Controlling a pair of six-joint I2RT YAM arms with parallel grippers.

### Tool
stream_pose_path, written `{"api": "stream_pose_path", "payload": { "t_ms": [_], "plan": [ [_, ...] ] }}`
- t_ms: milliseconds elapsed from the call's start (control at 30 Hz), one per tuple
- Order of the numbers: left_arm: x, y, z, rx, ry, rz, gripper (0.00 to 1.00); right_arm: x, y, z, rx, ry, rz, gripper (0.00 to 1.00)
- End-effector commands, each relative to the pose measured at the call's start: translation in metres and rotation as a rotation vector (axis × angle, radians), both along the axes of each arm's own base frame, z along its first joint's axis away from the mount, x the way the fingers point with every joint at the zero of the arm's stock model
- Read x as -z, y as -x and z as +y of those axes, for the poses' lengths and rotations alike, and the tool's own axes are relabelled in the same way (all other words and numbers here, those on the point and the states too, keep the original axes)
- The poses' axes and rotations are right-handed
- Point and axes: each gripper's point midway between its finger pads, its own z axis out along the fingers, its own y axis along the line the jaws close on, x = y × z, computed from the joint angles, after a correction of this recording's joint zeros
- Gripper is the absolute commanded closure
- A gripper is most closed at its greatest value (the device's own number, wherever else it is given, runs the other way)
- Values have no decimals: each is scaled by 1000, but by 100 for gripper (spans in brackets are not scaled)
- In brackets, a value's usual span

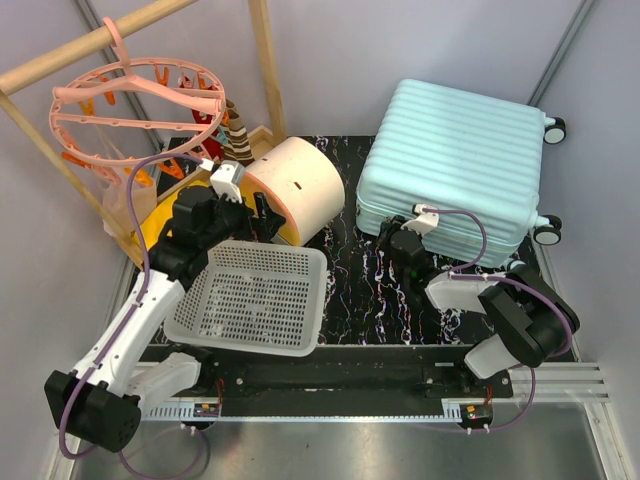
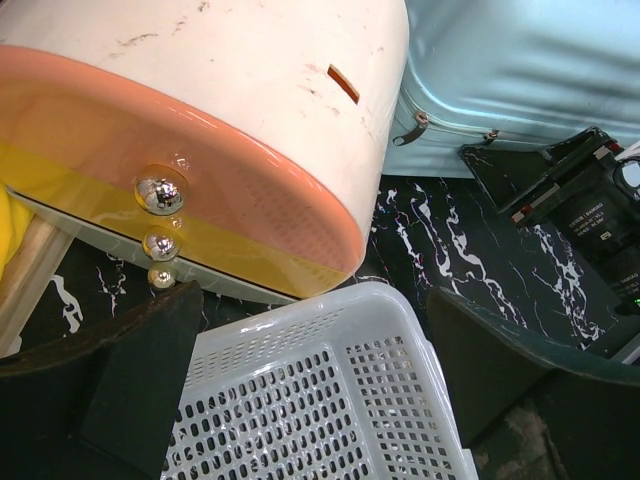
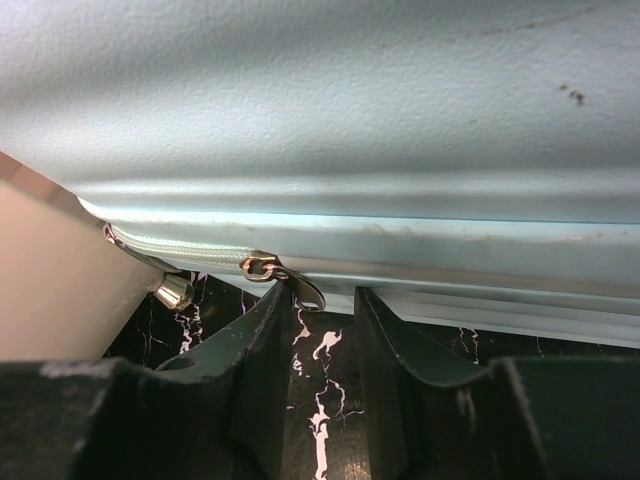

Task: Open, take out, and arrange the luggage
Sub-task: Unzip the luggage at the center of the board.

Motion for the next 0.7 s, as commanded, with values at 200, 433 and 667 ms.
{"api": "stream_pose_path", "payload": {
  "t_ms": [200,433,667],
  "plan": [
    [-18,1,-2,17,41,-71,1,-72,-12,14,-31,-118,-182,57],
    [-18,2,-2,17,43,-72,1,-61,-15,14,-12,-121,-138,54],
    [-18,3,-2,19,45,-72,1,-53,-27,-11,4,-121,-103,52]
  ]
}}
